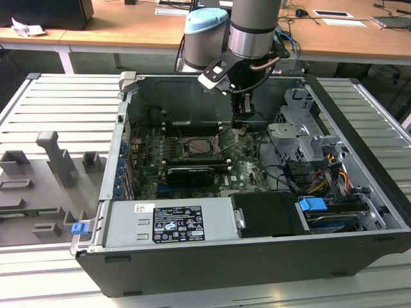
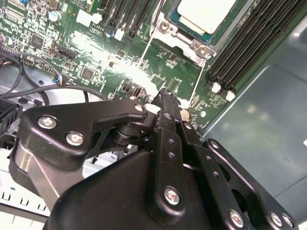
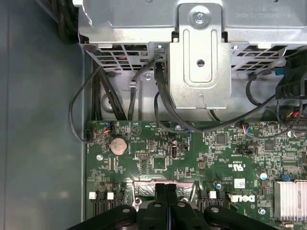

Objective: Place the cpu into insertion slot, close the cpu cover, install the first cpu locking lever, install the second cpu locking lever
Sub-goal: 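Close the cpu cover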

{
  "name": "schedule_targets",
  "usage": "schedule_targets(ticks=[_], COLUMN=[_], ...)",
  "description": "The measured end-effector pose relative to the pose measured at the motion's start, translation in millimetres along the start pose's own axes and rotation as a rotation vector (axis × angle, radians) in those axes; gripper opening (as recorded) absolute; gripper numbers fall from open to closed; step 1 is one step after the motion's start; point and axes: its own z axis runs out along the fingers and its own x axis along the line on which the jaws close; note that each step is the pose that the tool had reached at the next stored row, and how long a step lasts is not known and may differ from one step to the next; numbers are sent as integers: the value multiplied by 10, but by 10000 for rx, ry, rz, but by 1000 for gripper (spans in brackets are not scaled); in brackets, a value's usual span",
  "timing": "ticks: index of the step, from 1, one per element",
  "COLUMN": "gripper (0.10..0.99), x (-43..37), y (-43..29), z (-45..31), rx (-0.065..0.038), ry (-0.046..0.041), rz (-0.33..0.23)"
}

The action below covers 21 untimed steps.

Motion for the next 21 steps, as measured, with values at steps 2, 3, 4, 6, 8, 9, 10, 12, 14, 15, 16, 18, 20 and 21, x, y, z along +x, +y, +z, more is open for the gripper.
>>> schedule_targets(ticks=[2, 3, 4, 6, 8, 9, 10, 12, 14, 15, 16, 18, 20, 21], gripper=[106, 106, 106, 106, 106, 106, 106, 106, 106, 106, 106, 106, 106, 106], x=[0, 0, 0, 0, 0, 1, 1, 0, 0, 0, 0, 0, 0, -1], y=[16, 25, 32, 50, 97, 123, 141, 160, 180, 196, 203, 223, 231, 230], z=[3, 4, 5, 7, 14, 24, 36, 56, 88, 121, 138, 173, 207, 208], rx=[0, 0, -1, 0, 0, -1, 1, 2, 4, 7, 8, 15, 19, 20], ry=[1, 1, 2, -4, -12, -10, -10, -11, -10, -9, -9, -9, -8, -10], rz=[-13, -20, -23, -25, -27, -33, -42, -64, -87, -100, -105, -110, -112, -112])
